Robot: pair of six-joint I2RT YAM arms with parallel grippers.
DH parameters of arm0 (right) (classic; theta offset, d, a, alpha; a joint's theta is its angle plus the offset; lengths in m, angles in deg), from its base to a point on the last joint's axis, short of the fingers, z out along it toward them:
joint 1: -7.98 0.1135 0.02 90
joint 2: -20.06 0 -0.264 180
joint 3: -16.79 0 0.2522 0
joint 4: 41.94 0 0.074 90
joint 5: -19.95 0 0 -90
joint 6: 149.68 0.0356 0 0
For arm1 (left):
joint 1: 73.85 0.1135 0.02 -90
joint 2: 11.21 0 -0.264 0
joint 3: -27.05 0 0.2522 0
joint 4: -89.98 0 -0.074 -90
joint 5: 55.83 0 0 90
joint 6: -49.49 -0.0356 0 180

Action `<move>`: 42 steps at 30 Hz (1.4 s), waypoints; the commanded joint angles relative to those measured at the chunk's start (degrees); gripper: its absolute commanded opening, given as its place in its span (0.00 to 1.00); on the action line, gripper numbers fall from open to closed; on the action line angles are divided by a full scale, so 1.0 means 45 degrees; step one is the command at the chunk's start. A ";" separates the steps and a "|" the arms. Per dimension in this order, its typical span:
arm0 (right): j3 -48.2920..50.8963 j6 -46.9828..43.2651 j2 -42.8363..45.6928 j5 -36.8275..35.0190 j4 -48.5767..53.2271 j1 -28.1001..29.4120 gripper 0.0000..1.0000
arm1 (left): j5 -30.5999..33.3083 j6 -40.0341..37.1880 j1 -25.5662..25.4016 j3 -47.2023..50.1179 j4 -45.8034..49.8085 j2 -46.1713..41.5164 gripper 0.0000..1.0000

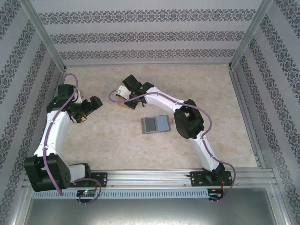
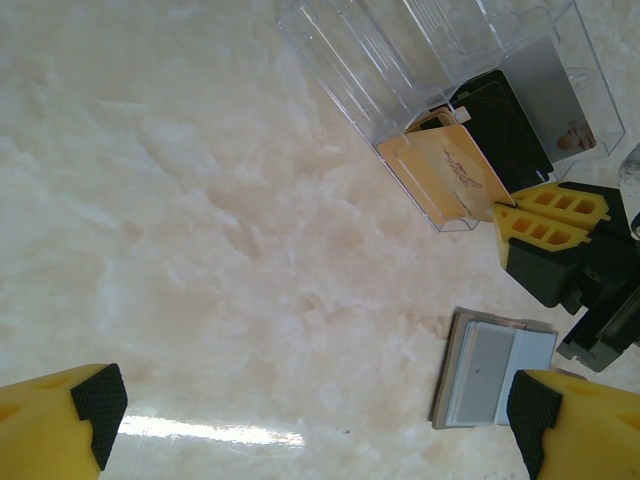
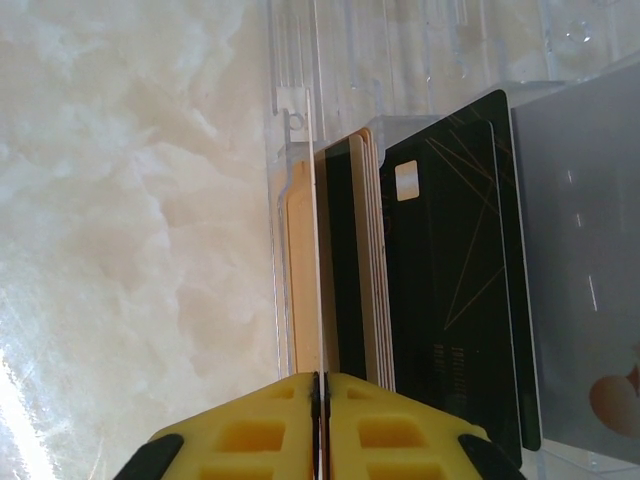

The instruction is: Take the credit cards out of the card holder

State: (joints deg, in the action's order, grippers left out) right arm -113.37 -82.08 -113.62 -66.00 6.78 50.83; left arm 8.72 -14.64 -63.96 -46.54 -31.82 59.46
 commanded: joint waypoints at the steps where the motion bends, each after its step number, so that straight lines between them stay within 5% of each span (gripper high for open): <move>1: -0.0102 -0.0123 -0.0213 -0.0174 0.0011 -0.0089 0.14 | -0.0221 -0.0260 0.0126 0.0111 0.0233 -0.0159 1.00; 13: 0.0029 0.0290 0.0245 -0.0270 0.0024 -0.0057 0.18 | -0.0241 -0.0280 0.0126 0.0092 0.0248 -0.0191 1.00; 18: 0.0617 0.1862 0.1511 0.0667 -0.0035 0.0047 0.31 | -0.0247 -0.0295 0.0130 0.0111 0.0244 -0.0192 1.00; 27: 0.6059 0.7526 0.5834 -0.0155 -0.1760 0.0141 0.62 | -0.0567 -0.0275 0.0127 0.0168 0.0163 -0.0045 1.00; 34: 1.0108 1.1340 0.8048 -0.2803 -0.1734 0.0032 0.64 | -0.1500 -0.0254 0.0126 0.0183 -0.0073 0.0351 1.00; 42: 1.1988 1.2991 0.8037 -0.1354 -0.2375 -0.0470 0.67 | -0.1909 -0.0213 0.0132 0.0018 -0.0212 0.0902 1.00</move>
State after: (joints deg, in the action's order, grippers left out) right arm -60.17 -28.68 -77.39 -73.50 -1.89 49.04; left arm 2.29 -14.66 -63.96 -46.17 -31.90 62.54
